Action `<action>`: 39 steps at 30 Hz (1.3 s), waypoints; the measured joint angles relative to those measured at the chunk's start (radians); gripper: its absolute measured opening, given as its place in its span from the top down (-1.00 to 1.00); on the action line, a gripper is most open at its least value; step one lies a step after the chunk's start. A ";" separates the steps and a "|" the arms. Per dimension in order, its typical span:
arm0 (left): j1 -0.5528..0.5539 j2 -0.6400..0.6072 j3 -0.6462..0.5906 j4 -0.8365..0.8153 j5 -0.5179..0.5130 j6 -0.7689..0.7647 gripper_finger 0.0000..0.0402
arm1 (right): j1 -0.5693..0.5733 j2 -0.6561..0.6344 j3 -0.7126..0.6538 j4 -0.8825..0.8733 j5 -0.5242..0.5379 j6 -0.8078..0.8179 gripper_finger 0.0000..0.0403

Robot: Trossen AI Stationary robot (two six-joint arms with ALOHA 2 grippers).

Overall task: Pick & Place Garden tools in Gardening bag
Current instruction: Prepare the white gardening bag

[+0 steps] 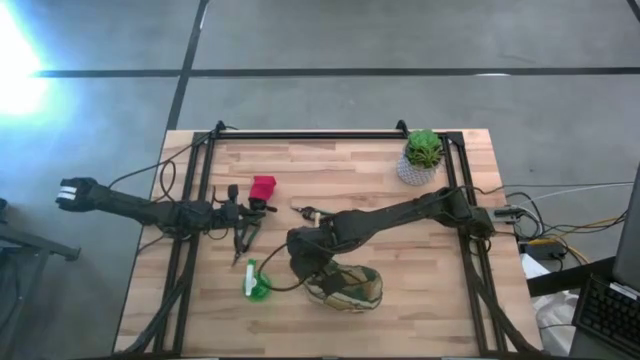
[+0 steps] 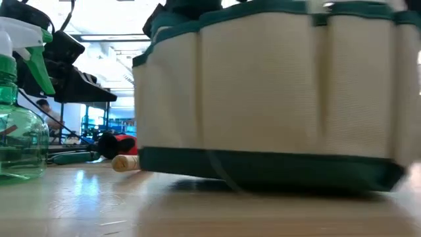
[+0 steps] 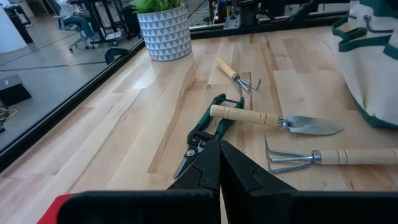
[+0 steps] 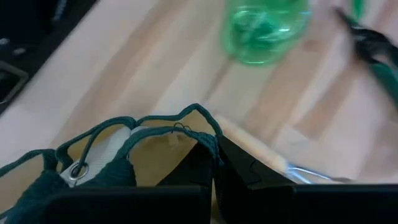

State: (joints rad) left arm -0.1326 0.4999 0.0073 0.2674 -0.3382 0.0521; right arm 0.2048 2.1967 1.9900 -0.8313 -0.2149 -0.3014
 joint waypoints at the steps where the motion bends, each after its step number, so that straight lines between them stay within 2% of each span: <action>1: 0.000 0.000 0.000 0.000 0.000 0.000 0.99 | -0.003 0.000 0.000 0.005 0.021 0.002 0.96; 3: 0.000 0.000 0.000 0.000 0.000 0.000 0.99 | -0.009 0.000 0.000 0.005 0.057 0.005 0.96; 28: 0.000 0.000 0.000 0.000 0.000 0.000 0.99 | -0.011 0.000 -0.018 -0.001 0.057 0.013 0.94; 32: 0.000 0.000 0.000 0.000 0.000 0.000 0.99 | -0.011 0.000 -0.018 -0.001 0.058 0.027 0.83; 39: 0.000 0.000 0.000 0.000 0.000 0.000 0.99 | -0.011 0.000 -0.018 0.000 0.058 0.040 0.51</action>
State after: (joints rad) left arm -0.1325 0.4999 0.0073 0.2672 -0.3384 0.0519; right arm 0.1936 2.1963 1.9717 -0.8310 -0.1574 -0.2619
